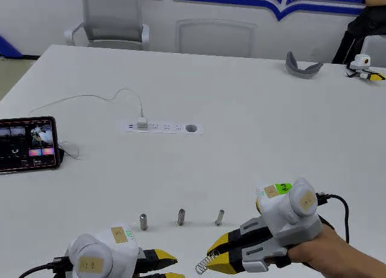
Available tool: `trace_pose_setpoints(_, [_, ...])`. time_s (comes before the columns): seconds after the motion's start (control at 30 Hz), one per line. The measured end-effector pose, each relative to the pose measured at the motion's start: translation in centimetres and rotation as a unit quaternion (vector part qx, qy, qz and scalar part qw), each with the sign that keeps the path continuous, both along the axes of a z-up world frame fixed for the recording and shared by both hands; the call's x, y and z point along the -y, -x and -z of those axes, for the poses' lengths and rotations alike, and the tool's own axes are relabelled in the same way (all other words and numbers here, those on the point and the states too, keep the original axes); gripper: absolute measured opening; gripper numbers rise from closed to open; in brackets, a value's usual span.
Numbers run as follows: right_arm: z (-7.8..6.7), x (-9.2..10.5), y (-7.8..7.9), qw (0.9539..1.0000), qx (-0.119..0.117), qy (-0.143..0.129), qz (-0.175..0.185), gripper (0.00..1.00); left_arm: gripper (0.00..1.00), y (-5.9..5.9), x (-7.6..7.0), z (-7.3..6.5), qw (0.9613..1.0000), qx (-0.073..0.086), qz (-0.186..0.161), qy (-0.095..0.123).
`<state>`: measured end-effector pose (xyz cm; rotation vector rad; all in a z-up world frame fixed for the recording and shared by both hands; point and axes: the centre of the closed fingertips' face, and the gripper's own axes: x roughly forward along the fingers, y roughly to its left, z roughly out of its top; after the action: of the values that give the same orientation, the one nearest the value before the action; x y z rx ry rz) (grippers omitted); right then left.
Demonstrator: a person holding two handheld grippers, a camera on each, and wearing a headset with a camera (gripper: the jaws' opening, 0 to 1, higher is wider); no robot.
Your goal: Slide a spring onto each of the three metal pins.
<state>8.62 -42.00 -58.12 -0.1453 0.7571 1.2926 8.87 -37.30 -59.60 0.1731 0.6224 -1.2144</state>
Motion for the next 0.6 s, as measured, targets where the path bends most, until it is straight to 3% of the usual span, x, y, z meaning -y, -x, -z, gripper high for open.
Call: trace_pose_setpoints(0.6, [2.1, 2.8, -2.0, 0.996, 0.009, 0.061, 0.065, 0.12, 0.29, -2.7, -5.5, 0.1, 0.9968, -0.001, -0.08, -0.003])
